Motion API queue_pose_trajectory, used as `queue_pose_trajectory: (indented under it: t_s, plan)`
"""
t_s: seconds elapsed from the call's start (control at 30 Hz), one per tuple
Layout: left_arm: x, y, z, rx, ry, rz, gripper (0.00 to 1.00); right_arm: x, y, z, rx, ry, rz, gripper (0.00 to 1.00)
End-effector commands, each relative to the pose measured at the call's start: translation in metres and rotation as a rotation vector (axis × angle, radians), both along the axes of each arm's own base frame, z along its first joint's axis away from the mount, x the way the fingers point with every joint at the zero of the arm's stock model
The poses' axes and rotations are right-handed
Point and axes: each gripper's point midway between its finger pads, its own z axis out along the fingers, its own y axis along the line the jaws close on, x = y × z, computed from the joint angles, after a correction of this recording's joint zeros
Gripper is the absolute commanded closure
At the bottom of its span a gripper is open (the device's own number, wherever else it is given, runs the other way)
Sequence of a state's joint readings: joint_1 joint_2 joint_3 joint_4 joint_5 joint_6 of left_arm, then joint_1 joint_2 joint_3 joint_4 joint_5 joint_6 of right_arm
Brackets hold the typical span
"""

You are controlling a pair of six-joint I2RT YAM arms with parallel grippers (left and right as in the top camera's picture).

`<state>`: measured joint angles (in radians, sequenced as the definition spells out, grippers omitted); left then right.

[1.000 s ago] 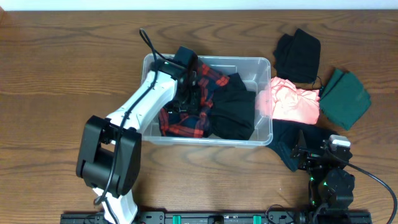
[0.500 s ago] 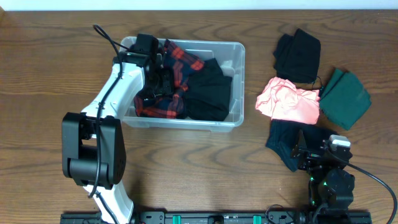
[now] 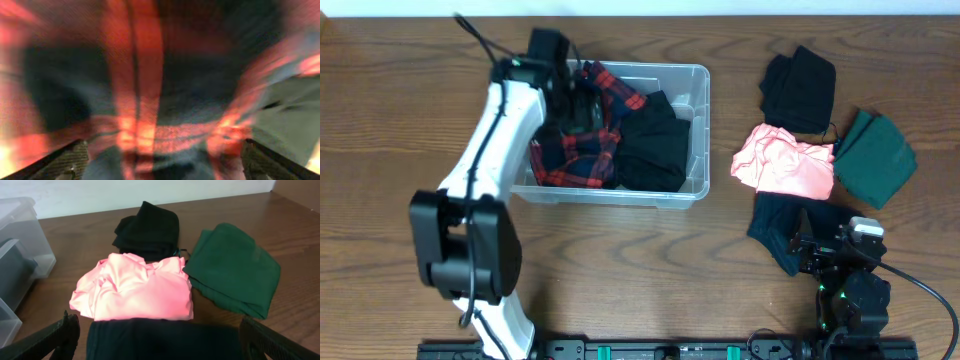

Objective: Pack container

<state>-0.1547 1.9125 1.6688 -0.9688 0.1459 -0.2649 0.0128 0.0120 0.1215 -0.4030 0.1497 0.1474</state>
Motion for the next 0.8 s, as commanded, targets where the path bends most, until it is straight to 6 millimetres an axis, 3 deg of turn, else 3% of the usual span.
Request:
queue_pose_trajectory:
  t_s: [0.0,0.1,0.2,0.4,0.6,0.77]
  plan:
    - [0.014,0.038,0.104,0.106,-0.264,0.089,0.02,0.0,0.002,0.0,-0.013,0.0,0.012,0.01]
    - [0.004,0.079,0.153,0.191,-0.37,0.191,0.02,0.0,0.002,0.0,-0.013,0.0,0.012,0.01]
    - [-0.023,0.135,0.184,0.312,-0.413,0.335,0.02,0.0,0.002,0.0,-0.013,0.0,0.012,0.01]
    - [-0.075,0.224,0.208,0.387,-0.409,0.586,0.02,0.0,0.002,0.0,-0.013,0.0,0.012,0.01]
    - [-0.1,0.265,0.205,0.414,-0.365,0.709,0.02,0.0,0.002,0.0,-0.013,0.0,0.012,0.01]
    - [-0.105,0.272,0.205,0.419,-0.36,0.731,0.02,0.0,0.002,0.0,-0.013,0.0,0.012,0.01]
